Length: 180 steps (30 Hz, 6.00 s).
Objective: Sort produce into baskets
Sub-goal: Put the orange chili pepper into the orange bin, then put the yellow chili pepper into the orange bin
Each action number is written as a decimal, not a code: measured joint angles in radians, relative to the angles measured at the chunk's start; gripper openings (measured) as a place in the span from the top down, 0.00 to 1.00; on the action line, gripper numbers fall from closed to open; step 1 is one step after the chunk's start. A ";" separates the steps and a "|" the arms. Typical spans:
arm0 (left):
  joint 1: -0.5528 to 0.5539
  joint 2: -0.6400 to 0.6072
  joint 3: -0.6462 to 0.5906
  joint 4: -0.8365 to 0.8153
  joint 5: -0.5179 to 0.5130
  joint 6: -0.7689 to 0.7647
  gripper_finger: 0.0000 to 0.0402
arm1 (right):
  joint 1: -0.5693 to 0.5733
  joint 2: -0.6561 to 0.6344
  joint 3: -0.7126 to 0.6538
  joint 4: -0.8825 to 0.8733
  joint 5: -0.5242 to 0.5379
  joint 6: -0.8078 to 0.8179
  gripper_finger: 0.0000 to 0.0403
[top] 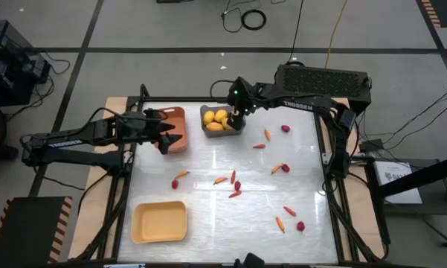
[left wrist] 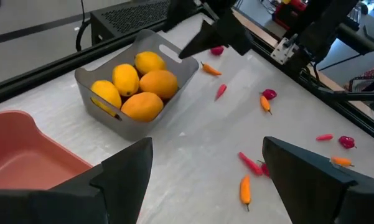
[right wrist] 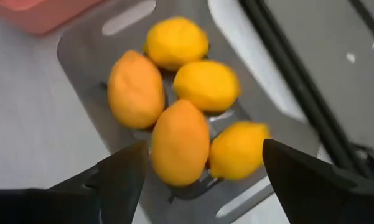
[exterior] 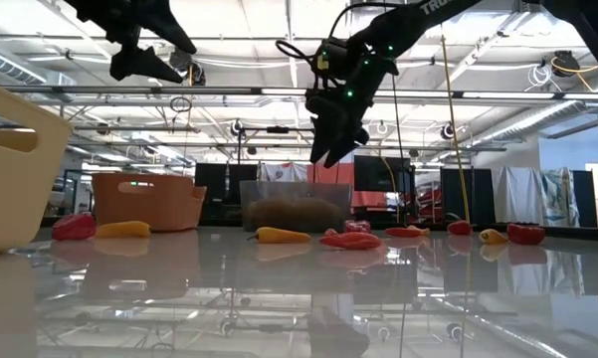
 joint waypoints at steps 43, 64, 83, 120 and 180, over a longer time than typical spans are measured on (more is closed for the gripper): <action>-0.236 0.624 0.033 0.535 0.329 0.191 0.23 | 0.754 -0.274 -0.002 -0.533 0.418 0.741 0.35; -0.426 1.052 0.333 0.543 0.033 0.080 0.23 | 0.966 -1.015 -0.773 -0.025 0.428 0.771 0.65; -0.472 1.251 0.336 0.570 0.001 0.083 0.26 | 0.982 -0.992 -0.798 0.029 0.450 0.837 0.68; -0.417 0.897 0.329 0.140 0.039 0.320 0.97 | 0.864 -0.927 -0.797 0.085 0.479 0.772 0.68; 0.153 0.395 0.124 -0.377 0.146 0.384 0.42 | 0.822 -0.926 -0.797 0.141 0.478 0.879 0.68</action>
